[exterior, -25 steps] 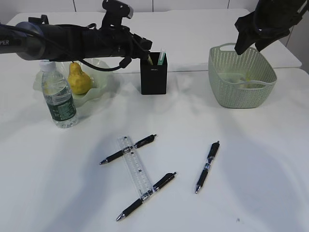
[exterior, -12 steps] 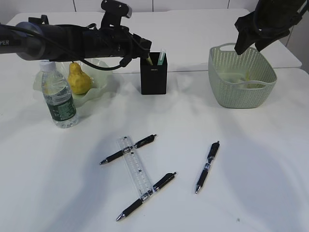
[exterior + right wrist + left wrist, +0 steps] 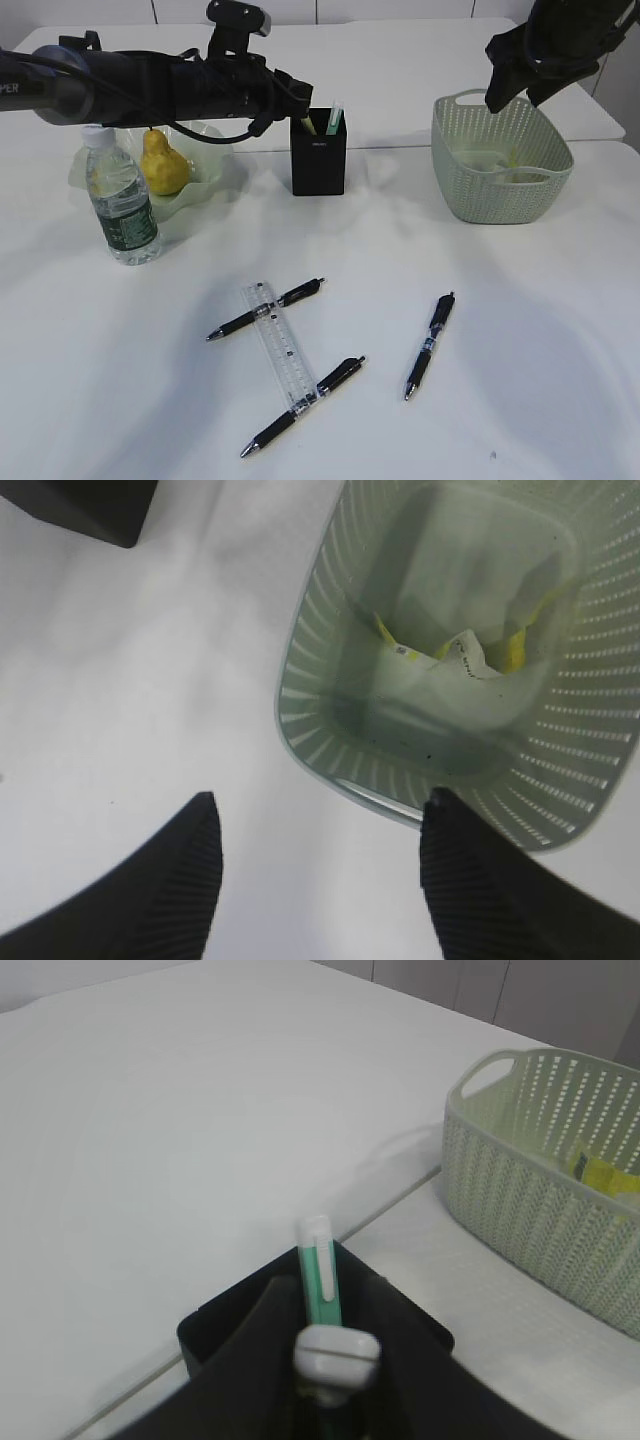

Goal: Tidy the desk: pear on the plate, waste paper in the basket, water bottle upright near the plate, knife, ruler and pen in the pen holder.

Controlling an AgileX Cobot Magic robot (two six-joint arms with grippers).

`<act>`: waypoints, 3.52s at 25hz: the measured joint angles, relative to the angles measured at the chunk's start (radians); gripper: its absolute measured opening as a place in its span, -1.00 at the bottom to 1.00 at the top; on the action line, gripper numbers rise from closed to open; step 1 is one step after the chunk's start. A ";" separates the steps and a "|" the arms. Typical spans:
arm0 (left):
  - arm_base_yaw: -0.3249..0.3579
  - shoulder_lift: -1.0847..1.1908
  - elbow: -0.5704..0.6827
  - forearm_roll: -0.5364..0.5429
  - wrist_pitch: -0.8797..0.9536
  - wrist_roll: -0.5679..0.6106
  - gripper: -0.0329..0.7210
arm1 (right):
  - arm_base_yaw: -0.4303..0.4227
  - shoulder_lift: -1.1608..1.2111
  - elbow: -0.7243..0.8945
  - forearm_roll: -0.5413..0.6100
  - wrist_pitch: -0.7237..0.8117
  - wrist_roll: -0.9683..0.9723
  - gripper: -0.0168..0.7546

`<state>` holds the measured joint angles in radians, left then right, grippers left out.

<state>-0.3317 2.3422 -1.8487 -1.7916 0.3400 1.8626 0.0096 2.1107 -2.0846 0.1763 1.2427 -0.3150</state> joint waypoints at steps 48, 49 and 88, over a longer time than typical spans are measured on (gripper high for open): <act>-0.001 -0.221 0.000 -0.009 0.022 -0.924 -0.15 | 0.000 0.000 0.000 0.046 0.001 0.132 0.32; 0.006 -0.221 0.000 -0.009 0.050 -0.998 -0.15 | 0.000 0.000 0.000 0.046 0.001 0.140 0.32; -0.033 -0.511 0.000 1.565 0.887 -1.794 -0.26 | 0.096 -0.091 0.000 0.127 0.004 0.197 0.32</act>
<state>-0.3650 1.8316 -1.8487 -0.2268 1.2267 0.0685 0.1051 2.0195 -2.0846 0.3029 1.2469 -0.1179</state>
